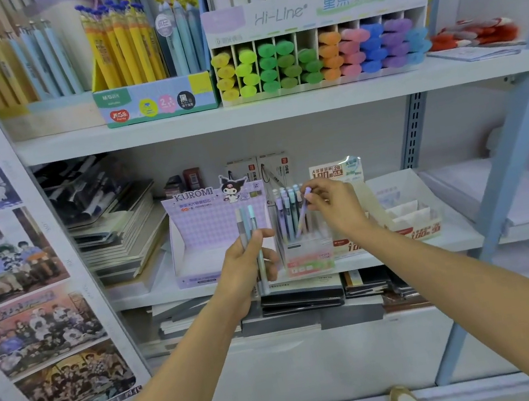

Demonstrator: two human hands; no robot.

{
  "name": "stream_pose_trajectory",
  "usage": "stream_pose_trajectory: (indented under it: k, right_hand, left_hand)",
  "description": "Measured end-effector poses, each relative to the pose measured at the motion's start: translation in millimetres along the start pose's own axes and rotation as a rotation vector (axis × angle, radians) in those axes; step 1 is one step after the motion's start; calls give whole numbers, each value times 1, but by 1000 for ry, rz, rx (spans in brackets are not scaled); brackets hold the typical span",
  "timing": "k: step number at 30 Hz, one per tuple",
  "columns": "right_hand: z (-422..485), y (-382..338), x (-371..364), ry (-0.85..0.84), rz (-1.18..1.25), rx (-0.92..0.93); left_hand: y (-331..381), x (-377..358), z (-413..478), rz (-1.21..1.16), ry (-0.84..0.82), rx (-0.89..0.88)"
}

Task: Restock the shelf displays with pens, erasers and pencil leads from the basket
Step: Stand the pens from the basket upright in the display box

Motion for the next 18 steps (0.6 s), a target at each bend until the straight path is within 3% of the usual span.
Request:
stream_pose_trajectory:
  k: [8, 18]
  right_hand:
    - [20, 2, -6, -153, -107, 17]
    - [16, 8, -18, 29, -271, 31]
  left_hand:
    - [-11, 11, 12, -43, -22, 28]
    - [-10, 10, 10, -58, -5, 51]
Point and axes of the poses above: each hand's wrist, its own z-axis towards the middle knuckle, its own x-axis out of the back of the hand, y = z × x, the point moved 5 cm from there along z, towards the middle knuckle, and after that the axes turned 14 degrees about -y, right-handed, at the moved point
